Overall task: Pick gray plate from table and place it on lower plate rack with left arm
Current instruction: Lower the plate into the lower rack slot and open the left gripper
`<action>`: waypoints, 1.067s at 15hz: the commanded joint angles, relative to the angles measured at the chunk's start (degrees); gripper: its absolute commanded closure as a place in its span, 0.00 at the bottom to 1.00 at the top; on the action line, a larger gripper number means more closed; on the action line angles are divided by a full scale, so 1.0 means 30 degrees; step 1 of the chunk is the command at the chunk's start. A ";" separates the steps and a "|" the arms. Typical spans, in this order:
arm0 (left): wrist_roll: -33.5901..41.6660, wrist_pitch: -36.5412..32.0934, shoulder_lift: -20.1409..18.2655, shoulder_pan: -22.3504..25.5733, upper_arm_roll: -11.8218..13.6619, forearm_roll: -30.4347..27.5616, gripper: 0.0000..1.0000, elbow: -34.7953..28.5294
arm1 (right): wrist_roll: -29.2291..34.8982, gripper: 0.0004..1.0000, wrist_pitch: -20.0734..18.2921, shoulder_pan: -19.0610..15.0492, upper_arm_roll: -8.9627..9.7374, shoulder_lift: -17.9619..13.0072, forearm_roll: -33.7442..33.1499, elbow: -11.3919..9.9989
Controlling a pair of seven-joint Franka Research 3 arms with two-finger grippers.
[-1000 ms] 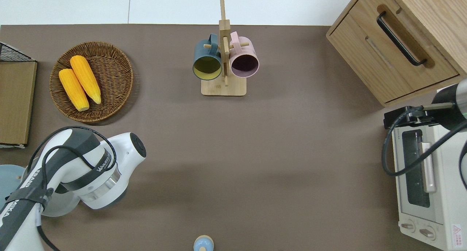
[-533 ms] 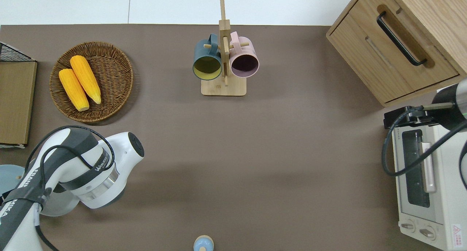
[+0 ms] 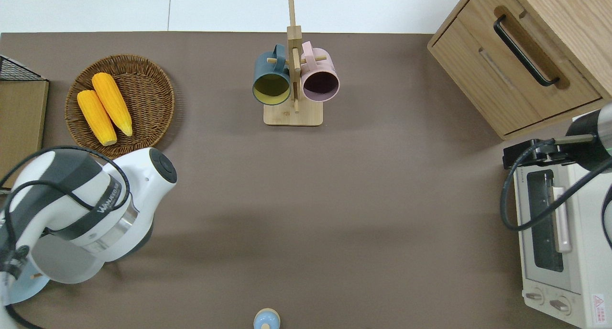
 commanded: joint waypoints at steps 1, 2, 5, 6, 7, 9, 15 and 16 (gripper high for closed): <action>0.3445 -0.0482 -0.0167 0.0765 0.0040 -0.2091 0.00 0.3304 | 0.0074 0.02 -0.0047 0.0138 -0.0114 0.0007 0.0051 0.0123; 0.4264 -0.0453 -0.0138 0.0912 0.0040 -0.2909 0.00 0.4183 | 0.0074 0.02 -0.0047 0.0138 -0.0114 0.0007 0.0051 0.0123; 0.6231 -0.0424 -0.0196 0.1030 0.0157 -0.5109 0.00 0.6266 | 0.0074 0.02 -0.0018 0.0138 -0.0114 0.0007 0.0051 0.0123; 0.6990 -0.0453 -0.0255 0.1030 0.0187 -0.5956 0.00 0.7113 | 0.0074 0.02 -0.0018 0.0138 -0.0114 0.0007 0.0051 0.0123; 0.7867 -0.0453 -0.0284 0.1146 0.0332 -0.7009 0.00 0.7962 | 0.0074 0.02 -0.0018 0.0138 -0.0114 0.0007 0.0051 0.0123; 0.9160 -0.0482 -0.0285 0.1264 0.0421 -0.8798 0.00 0.9342 | 0.0074 0.02 -0.0018 0.0138 -0.0114 0.0007 0.0051 0.0123; 1.1122 -0.0219 -0.0226 0.1439 0.0538 -1.3660 0.00 1.2009 | 0.0074 0.02 -0.0018 0.0138 -0.0114 0.0007 0.0051 0.0123; 1.1737 -0.0219 -0.0255 0.1585 0.0538 -1.4511 0.00 1.2304 | 0.0074 0.02 -0.0018 0.0138 -0.0114 0.0007 0.0051 0.0123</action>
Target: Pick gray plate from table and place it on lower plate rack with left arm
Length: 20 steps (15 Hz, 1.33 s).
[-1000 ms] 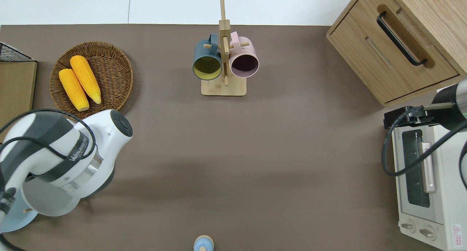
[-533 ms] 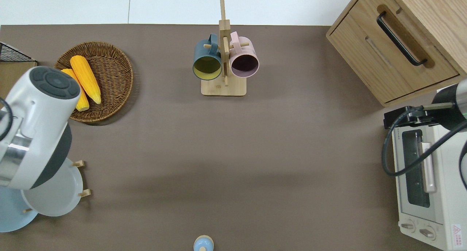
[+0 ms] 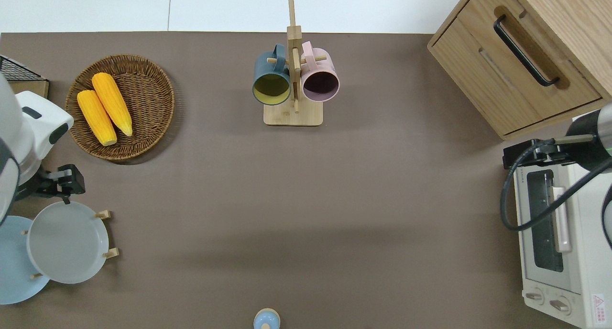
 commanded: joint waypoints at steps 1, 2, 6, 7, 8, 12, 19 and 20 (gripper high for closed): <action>0.2576 -0.0042 0.0193 0.0810 0.0093 -0.3065 0.00 0.1760 | 0.0074 0.02 -0.0018 0.0138 -0.0114 0.0007 0.0051 0.0123; 0.3397 -0.0013 0.0193 0.1102 0.0122 -0.4146 0.00 0.2198 | 0.0074 0.02 -0.0018 0.0138 -0.0114 0.0007 0.0051 0.0123; 0.5278 0.0336 -0.0419 0.2336 0.0064 -0.7115 0.00 0.2466 | 0.0074 0.02 -0.0018 0.0138 -0.0114 0.0007 0.0051 0.0123; 0.5338 0.0658 -0.0800 0.2394 0.0122 -0.7203 0.00 0.2437 | 0.0074 0.02 -0.0018 0.0138 -0.0114 0.0007 0.0051 0.0123; 0.5397 0.1038 -0.1239 0.2365 0.0123 -0.7203 0.00 0.2407 | 0.0074 0.02 -0.0047 0.0138 -0.0114 0.0007 0.0051 0.0123; 0.5427 0.1568 -0.2645 0.2307 0.0005 -0.6911 0.00 0.1475 | 0.0074 0.02 -0.0018 0.0138 -0.0114 0.0007 0.0051 0.0123; 0.5425 0.3268 -0.3324 0.2072 0.0240 -0.6441 0.00 -0.0288 | 0.0074 0.02 -0.0018 0.0138 -0.0114 0.0007 0.0051 0.0123; 0.5427 0.3559 -0.3236 0.1898 0.0356 -0.6500 0.00 -0.0288 | 0.0074 0.02 -0.0047 0.0138 -0.0114 0.0007 0.0051 0.0123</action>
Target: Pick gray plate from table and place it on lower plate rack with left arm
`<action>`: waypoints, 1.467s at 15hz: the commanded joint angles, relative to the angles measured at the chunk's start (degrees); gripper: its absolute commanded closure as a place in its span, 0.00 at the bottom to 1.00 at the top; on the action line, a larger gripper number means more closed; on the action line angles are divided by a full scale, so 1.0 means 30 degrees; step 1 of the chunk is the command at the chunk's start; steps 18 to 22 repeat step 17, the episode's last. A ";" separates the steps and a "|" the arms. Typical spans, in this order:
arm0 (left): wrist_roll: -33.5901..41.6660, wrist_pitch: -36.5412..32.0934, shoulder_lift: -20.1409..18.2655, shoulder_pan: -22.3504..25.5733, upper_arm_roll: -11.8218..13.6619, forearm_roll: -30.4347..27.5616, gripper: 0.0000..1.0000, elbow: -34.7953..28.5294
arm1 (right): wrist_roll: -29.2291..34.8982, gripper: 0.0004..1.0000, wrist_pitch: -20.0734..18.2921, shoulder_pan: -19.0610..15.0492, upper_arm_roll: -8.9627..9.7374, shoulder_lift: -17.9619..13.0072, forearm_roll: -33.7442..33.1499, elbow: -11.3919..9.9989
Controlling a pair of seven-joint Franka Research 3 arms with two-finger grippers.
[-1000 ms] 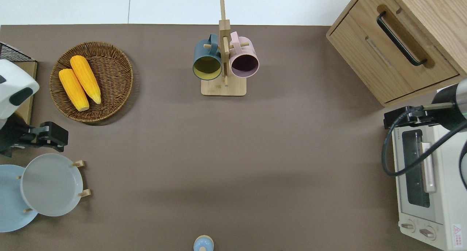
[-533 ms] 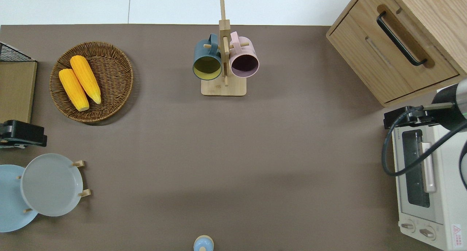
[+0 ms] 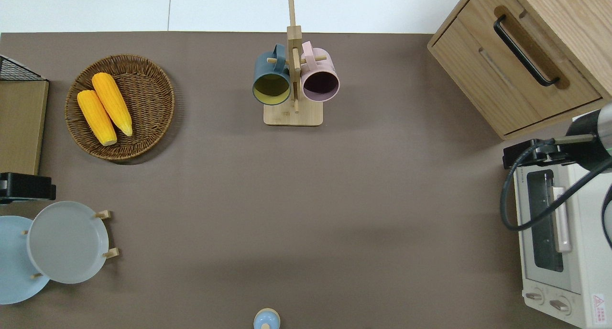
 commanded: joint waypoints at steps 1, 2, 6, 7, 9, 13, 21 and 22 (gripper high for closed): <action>0.0260 0.1154 0.0029 -0.1073 0.0504 0.0404 0.00 -0.0705 | 0.0074 0.02 -0.0047 0.0138 -0.0114 0.0007 0.0051 0.0123; 0.0260 0.1301 0.0147 -0.2211 0.1290 0.0406 0.00 -0.0734 | 0.0074 0.02 -0.0047 0.0138 -0.0114 0.0007 0.0051 0.0123; 0.0958 0.2268 0.0703 -0.3980 0.2792 0.0347 0.00 -0.0997 | 0.0074 0.02 -0.0018 0.0138 -0.0114 0.0008 0.0051 0.0123; 0.1195 0.2299 0.0821 -0.3951 0.2821 0.0376 0.00 -0.0998 | 0.0074 0.02 -0.0047 0.0138 -0.0114 0.0007 0.0051 0.0123; 0.1546 0.2357 0.0968 -0.3892 0.2850 0.0260 0.00 -0.0910 | 0.0074 0.02 -0.0047 0.0138 -0.0114 0.0007 0.0051 0.0123; 0.1636 0.2680 0.1086 -0.3862 0.2850 0.0230 0.00 -0.0910 | 0.0074 0.02 -0.0018 0.0138 -0.0114 0.0007 0.0051 0.0123; 0.1665 0.2505 0.0998 -0.3804 0.2850 0.0171 0.00 -0.0939 | 0.0074 0.02 -0.0018 0.0138 -0.0114 0.0007 0.0051 0.0123; 0.1665 0.2505 0.0998 -0.3804 0.2850 0.0171 0.00 -0.0939 | 0.0074 0.02 -0.0018 0.0138 -0.0114 0.0007 0.0051 0.0123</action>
